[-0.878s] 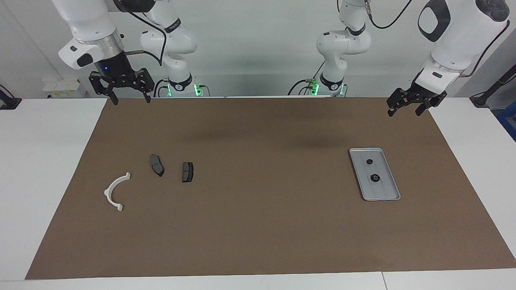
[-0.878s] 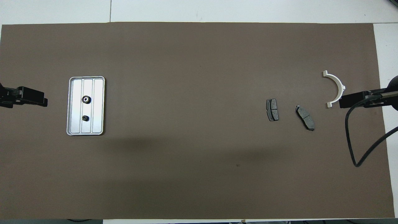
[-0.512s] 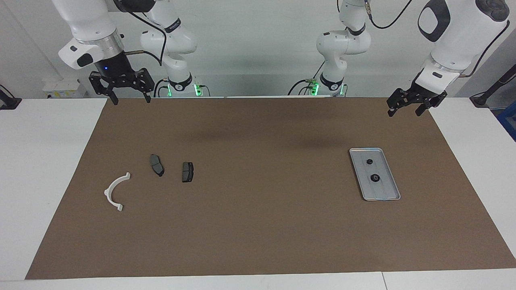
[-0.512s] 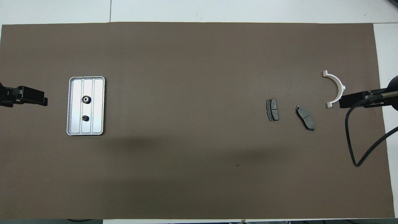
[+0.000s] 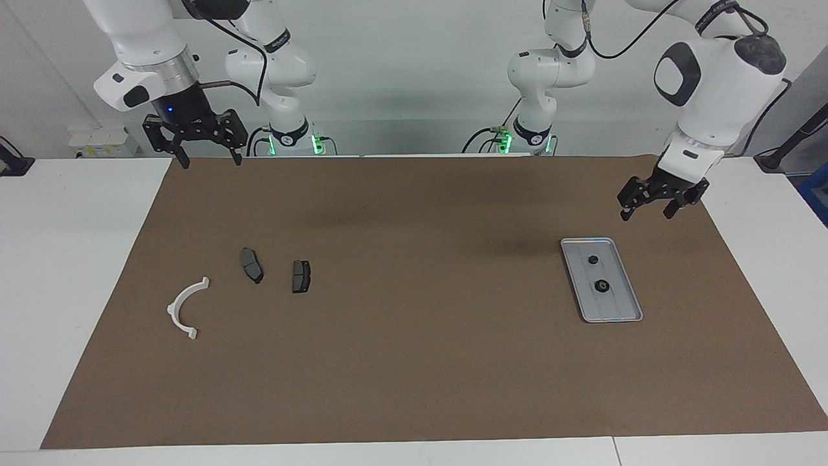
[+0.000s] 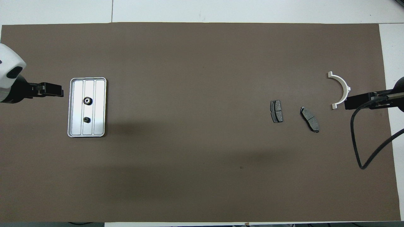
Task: Place bearing gear from tray to pile
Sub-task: 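Move the left gripper over the metal tray toward the black bearing, then lower the left gripper and grasp the black bearing in the tray, then carry the bearing to the table center and open the left gripper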
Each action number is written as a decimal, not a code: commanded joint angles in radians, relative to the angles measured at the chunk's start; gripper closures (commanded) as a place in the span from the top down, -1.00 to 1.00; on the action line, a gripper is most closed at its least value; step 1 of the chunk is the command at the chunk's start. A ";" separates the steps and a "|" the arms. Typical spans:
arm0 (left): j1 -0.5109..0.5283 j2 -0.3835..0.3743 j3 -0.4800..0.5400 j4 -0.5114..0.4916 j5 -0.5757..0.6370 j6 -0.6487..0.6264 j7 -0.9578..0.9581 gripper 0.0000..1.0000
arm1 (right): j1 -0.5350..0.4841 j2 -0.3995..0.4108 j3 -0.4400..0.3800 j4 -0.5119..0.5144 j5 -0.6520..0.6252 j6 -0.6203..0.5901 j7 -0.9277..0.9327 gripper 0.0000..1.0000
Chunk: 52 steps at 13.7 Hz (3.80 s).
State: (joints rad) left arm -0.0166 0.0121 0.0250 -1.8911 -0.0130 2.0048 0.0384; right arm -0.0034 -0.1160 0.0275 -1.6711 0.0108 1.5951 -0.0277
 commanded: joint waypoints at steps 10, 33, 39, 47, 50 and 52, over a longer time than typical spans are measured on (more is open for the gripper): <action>-0.002 0.302 -0.007 -0.072 0.012 0.330 -0.098 0.40 | -0.004 -0.054 -0.003 0.007 0.024 -0.078 -0.015 1.00; -0.005 0.324 -0.010 -0.070 0.007 0.309 -0.106 -0.73 | 0.003 -0.071 0.009 -0.001 0.024 -0.076 -0.014 1.00; -0.279 0.394 -0.007 0.251 -0.005 0.042 -0.574 -0.71 | 0.003 -0.071 0.014 -0.002 0.024 -0.075 -0.018 1.00; -0.539 0.447 -0.008 0.216 -0.005 0.141 -0.887 -0.71 | 0.002 -0.073 0.012 -0.007 0.026 -0.076 -0.014 1.00; -0.540 0.425 -0.010 0.106 -0.005 0.247 -0.888 -0.70 | 0.003 -0.073 0.014 -0.009 0.026 -0.075 -0.017 1.00; -0.540 0.419 -0.010 0.086 -0.005 0.255 -0.888 -0.70 | 0.005 -0.073 0.014 -0.009 0.026 -0.075 -0.020 1.00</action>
State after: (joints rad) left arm -0.5517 0.4675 0.0088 -1.7490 -0.0187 2.2281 -0.8421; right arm 0.0068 -0.1721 0.0407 -1.6640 0.0109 1.5257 -0.0294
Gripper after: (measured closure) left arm 0.652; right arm 0.000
